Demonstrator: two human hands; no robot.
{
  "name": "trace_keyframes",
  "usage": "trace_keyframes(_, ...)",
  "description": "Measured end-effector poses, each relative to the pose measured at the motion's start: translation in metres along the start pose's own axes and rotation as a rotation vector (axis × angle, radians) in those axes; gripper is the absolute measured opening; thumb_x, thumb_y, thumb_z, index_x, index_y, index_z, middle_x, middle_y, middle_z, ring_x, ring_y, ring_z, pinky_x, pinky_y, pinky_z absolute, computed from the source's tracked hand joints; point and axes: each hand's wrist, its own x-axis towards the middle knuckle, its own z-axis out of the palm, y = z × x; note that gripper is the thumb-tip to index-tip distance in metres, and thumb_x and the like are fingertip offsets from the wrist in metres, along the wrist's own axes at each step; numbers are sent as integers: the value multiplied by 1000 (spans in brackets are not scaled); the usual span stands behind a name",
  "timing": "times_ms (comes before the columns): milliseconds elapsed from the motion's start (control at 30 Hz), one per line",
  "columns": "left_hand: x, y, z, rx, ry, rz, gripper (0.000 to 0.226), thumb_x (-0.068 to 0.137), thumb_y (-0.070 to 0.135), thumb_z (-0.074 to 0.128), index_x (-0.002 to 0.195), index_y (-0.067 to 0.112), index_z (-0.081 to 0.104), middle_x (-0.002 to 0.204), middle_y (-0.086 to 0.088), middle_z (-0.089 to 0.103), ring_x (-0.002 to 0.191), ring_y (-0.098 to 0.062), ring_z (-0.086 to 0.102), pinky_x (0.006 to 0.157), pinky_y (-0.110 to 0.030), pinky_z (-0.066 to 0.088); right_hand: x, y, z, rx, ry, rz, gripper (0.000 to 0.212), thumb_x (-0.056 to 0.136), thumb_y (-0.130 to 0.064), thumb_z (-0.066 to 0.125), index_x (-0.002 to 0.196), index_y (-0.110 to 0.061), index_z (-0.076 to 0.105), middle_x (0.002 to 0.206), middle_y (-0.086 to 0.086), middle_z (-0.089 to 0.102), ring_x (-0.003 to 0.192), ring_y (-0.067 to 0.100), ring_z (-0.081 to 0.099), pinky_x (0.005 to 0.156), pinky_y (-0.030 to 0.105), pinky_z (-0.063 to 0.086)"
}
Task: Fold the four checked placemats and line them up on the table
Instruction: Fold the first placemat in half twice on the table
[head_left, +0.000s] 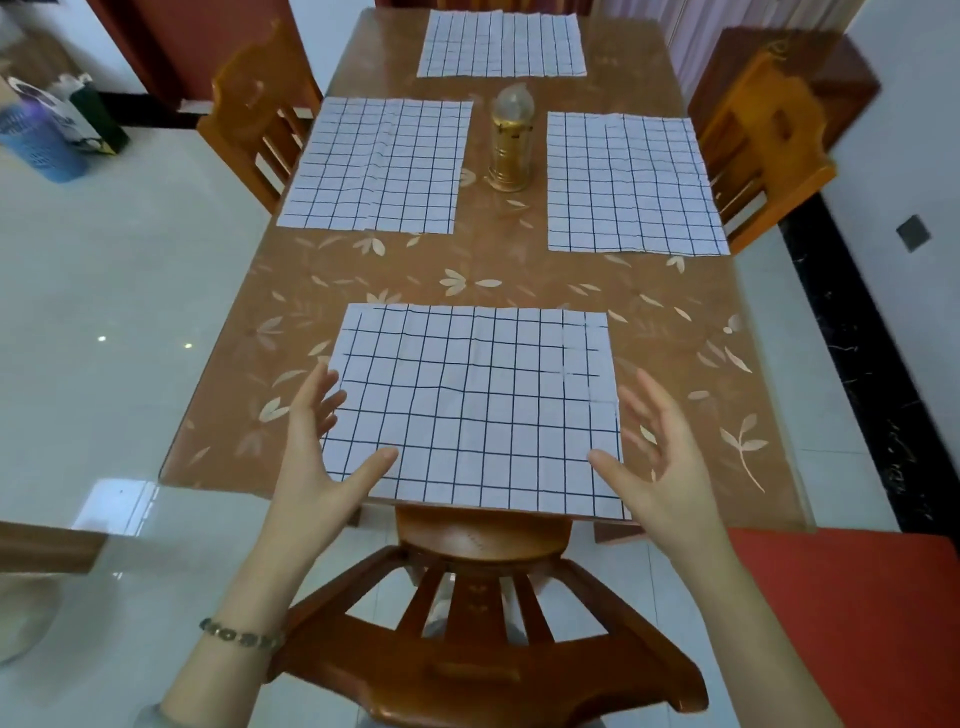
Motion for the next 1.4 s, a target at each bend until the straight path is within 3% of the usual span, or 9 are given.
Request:
trace_keyframes(200, 43, -12, 0, -4, -61, -18, 86, 81, 35, 75, 148, 35, 21, 150, 17, 31, 134, -1, 38, 106, -24, 33, 36, 1, 7, -26, 7, 66, 78, 79, -10, 74, 132, -49, 32, 139, -16, 43, 126, -4, 42, 102, 20, 36)
trace_keyframes(300, 80, -29, -4, 50, -73, -57, 81, 85, 27, 71, 148, 30, 20, 151, 12, 30, 133, -4, 38, 106, -27, 33, 68, 9, 10, -56, 32, 88, 72, 81, -9, 71, 137, -38, 37, 136, -18, 43, 121, -2, 43, 96, 12, 35)
trace_keyframes(533, 207, -121, 1, 490, -236, -125, 80, 89, 31, 66, 149, 4, 20, 151, -15, 28, 139, -28, 29, 114, -41, 28, 193, 87, 6, -421, 48, 111, 58, 83, -9, 67, 136, -17, 46, 136, 3, 47, 127, 22, 44, 107, 42, 37)
trace_keyframes(700, 257, -164, 12, 786, -280, -177, 74, 90, 36, 62, 145, 2, 25, 148, -19, 33, 133, -36, 37, 107, -46, 35, 255, 131, 10, -641, -149, 251, 61, 84, -8, 66, 140, -10, 40, 143, 14, 41, 134, 29, 35, 107, 38, 31)
trace_keyframes(900, 294, -185, 23, 893, -312, -21, 54, 88, 33, 64, 130, 5, 46, 124, -17, 53, 109, -36, 50, 90, -43, 42, 300, 157, 13, -806, -218, 253, 61, 83, -15, 66, 139, -8, 42, 142, 14, 43, 132, 29, 38, 105, 36, 32)
trace_keyframes(1100, 317, -195, 18, 857, -438, -80, 56, 84, 24, 71, 134, 11, 49, 132, -13, 47, 119, -36, 43, 102, -42, 34, 310, 172, 16, -917, -268, 244, 57, 82, -16, 65, 136, -13, 47, 131, 15, 47, 126, 34, 40, 100, 37, 35)
trace_keyframes(1200, 322, -196, 17, 792, -444, -101, 48, 80, 20, 75, 122, 8, 55, 119, -13, 58, 113, -32, 53, 94, -38, 43, 314, 175, 14, -978, -283, 229, 44, 80, -17, 67, 123, -17, 56, 117, 12, 52, 115, 33, 44, 90, 36, 37)
trace_keyframes(1300, 326, -193, 18, 807, -447, -124, 25, 78, 17, 76, 96, 7, 63, 93, -8, 65, 96, -29, 60, 77, -31, 44, 318, 166, 14, -992, -330, 256, 11, 75, -15, 68, 77, -14, 57, 82, 5, 54, 88, 32, 53, 66, 33, 40)
trace_keyframes(1400, 329, -184, 14, 818, -420, -81, 15, 82, 13, 71, 91, 2, 65, 88, -10, 63, 91, -33, 59, 73, -31, 42, 322, 150, 13, -935, -318, 297, 19, 76, -10, 66, 62, -12, 53, 70, 3, 50, 79, 31, 55, 59, 33, 43)
